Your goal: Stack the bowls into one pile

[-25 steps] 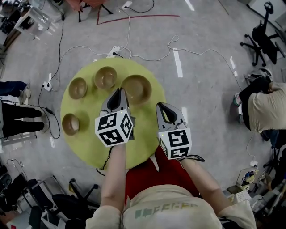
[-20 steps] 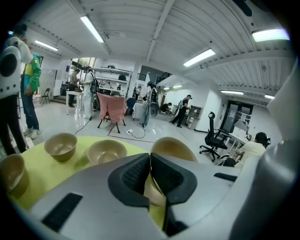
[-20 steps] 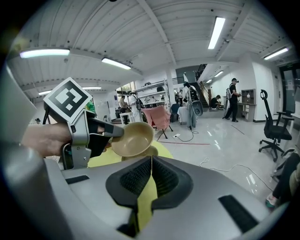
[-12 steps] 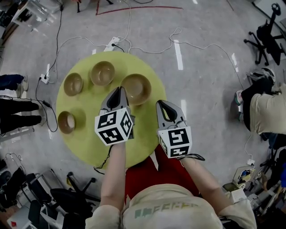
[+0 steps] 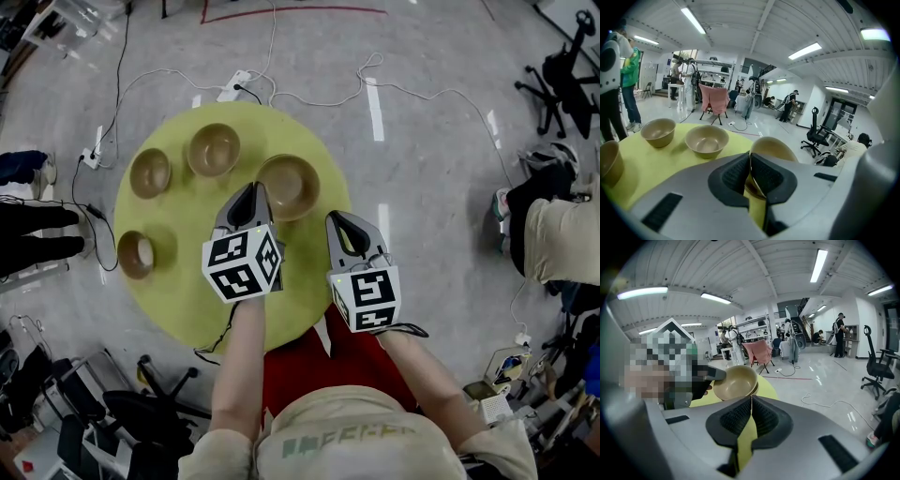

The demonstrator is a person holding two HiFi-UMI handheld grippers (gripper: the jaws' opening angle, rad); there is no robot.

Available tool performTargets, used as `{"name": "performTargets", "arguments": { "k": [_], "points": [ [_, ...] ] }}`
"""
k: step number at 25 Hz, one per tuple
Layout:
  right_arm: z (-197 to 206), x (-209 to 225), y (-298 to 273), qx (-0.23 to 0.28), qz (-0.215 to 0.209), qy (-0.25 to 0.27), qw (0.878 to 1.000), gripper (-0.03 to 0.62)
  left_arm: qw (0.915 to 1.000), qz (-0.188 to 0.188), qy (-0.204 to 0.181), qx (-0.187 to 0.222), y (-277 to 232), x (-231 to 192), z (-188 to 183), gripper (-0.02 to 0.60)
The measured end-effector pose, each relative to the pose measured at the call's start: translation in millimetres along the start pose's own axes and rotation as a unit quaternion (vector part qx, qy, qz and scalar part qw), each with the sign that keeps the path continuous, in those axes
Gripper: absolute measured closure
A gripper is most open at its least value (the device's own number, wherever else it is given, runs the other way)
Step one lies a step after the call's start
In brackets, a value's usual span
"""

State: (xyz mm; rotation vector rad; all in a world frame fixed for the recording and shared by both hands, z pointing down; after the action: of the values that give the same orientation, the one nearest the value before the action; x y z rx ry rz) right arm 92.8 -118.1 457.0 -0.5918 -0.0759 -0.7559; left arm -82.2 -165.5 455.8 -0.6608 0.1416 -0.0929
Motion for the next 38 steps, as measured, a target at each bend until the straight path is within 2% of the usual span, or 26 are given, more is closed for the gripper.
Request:
{"name": "performTargets", "arguments": {
  "k": [22,38],
  "points": [
    [7.3,-0.3,-7.5,-0.017,-0.006,-0.003,1.000,0.557,0.9996,-0.018,0.008,-0.020,-17.6,-4.8,9.8,0.548],
    [7.7,-1.6,-10.7,-0.023,-0.008,-0.002,1.000,0.557,0.9973,-0.026,-0.068,-0.007,-18.6,2.5,7.1,0.546]
  ]
}}
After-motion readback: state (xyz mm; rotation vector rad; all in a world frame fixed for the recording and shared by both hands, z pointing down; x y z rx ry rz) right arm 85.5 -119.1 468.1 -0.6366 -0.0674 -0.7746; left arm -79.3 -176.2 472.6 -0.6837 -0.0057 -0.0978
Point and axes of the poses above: the fingertips, and each gripper's own axes: y backward along the fingers, x to its right, z out of its underside, the point moved 7 cm from there along y, backward along the fingers, and after that the axes turned 14 degrees about -z, right-handed, at the moved point
